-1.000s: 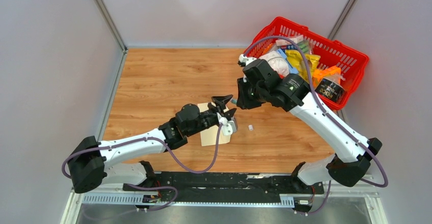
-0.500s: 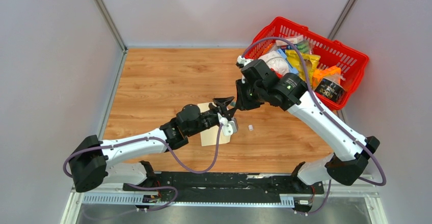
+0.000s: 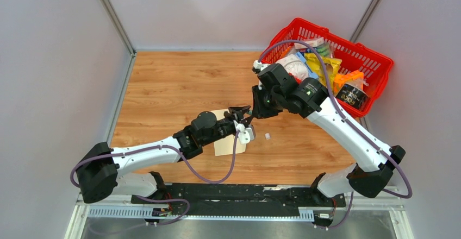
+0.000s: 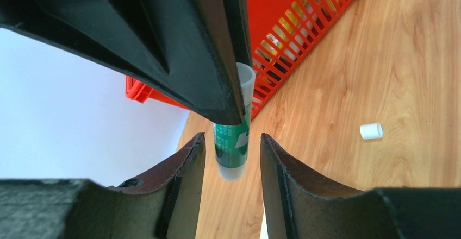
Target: Place the letter into the envelope and seal it
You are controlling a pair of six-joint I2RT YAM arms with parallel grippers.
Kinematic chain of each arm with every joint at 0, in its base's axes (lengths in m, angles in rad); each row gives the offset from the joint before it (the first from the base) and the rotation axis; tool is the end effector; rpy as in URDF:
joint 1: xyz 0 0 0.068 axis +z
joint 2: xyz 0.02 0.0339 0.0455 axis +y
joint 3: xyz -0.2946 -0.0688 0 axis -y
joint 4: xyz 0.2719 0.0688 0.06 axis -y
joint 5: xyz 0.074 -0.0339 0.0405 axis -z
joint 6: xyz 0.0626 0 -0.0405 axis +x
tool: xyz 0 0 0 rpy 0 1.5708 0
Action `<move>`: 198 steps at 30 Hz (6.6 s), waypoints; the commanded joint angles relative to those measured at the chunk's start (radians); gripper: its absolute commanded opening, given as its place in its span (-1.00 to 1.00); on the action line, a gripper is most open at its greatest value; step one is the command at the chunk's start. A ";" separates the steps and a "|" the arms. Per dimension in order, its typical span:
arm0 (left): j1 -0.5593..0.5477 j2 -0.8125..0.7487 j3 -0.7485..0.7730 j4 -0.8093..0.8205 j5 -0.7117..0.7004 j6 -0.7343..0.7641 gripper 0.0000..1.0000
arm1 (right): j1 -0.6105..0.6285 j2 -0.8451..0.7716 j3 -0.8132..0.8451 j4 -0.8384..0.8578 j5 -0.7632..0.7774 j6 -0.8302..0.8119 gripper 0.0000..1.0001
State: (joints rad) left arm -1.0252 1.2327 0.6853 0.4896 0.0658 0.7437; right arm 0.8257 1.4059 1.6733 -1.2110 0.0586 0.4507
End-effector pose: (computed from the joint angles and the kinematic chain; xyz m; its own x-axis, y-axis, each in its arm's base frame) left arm 0.1635 -0.2773 0.2933 0.5785 0.3489 -0.7373 0.6731 0.3064 0.6731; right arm 0.2048 0.2166 0.4233 -0.8036 -0.2299 -0.5489 -0.4004 0.8913 0.2130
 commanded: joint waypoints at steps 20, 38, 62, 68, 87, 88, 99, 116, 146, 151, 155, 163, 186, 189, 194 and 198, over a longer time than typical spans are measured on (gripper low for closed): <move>0.001 -0.007 0.025 0.046 0.022 -0.138 -0.06 | -0.005 -0.007 0.026 0.007 -0.029 0.017 -1.00; 0.001 0.007 0.057 0.043 0.049 -0.175 -0.08 | -0.005 0.011 0.035 0.008 -0.042 0.020 -1.00; 0.001 0.033 0.072 0.032 0.042 -0.210 -0.64 | 0.018 0.088 0.120 -0.018 -0.088 0.029 -1.00; 0.001 0.042 0.071 0.044 0.037 -0.205 -0.74 | 0.056 0.133 0.181 -0.071 -0.016 0.029 -1.00; 0.017 -0.010 -0.115 0.351 -0.205 -0.637 -1.00 | -0.056 -0.073 0.105 0.128 0.040 0.083 0.59; 0.023 -0.019 -0.125 0.360 -0.219 -0.667 -1.00 | -0.071 -0.105 0.071 0.164 0.043 0.095 0.60; 0.197 -0.151 -0.355 0.471 -0.371 -1.127 -1.00 | -0.154 -0.294 -0.472 0.519 -0.038 0.184 0.43; 0.294 -0.015 -0.406 0.675 -0.110 -1.178 -1.00 | -0.143 -0.159 -0.504 0.619 -0.063 0.132 0.19; 0.356 0.560 -0.262 0.975 -0.011 -1.061 -1.00 | -0.152 0.249 -0.652 0.863 -0.144 0.161 0.18; 0.375 0.568 -0.244 0.974 0.034 -1.080 -1.00 | -0.152 0.255 -0.643 0.838 -0.122 0.174 0.15; 0.378 0.545 -0.256 0.972 0.052 -1.103 -1.00 | -0.152 0.211 -0.604 0.756 -0.059 0.158 0.14; 0.387 0.450 -0.291 0.960 0.285 -1.161 -1.00 | -0.149 0.045 -0.449 0.588 0.007 0.102 0.16; 0.375 0.260 -0.181 0.480 0.459 -0.960 -1.00 | -0.094 0.071 -0.284 0.498 -0.164 0.100 0.13; 0.361 0.249 -0.167 0.449 0.460 -0.931 -1.00 | -0.088 0.102 -0.267 0.478 -0.169 0.098 0.11; 0.326 0.214 -0.158 0.380 0.433 -0.856 -1.00 | -0.074 0.137 -0.250 0.455 -0.152 0.098 -0.03; 0.315 0.188 -0.156 0.366 0.416 -0.824 -1.00 | -0.073 0.153 -0.241 0.433 -0.152 0.097 -0.15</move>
State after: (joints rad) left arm -0.7010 1.4712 0.4953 0.8719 0.4885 -0.1513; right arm 0.7460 1.5509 1.3876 -0.7521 -0.0975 0.5591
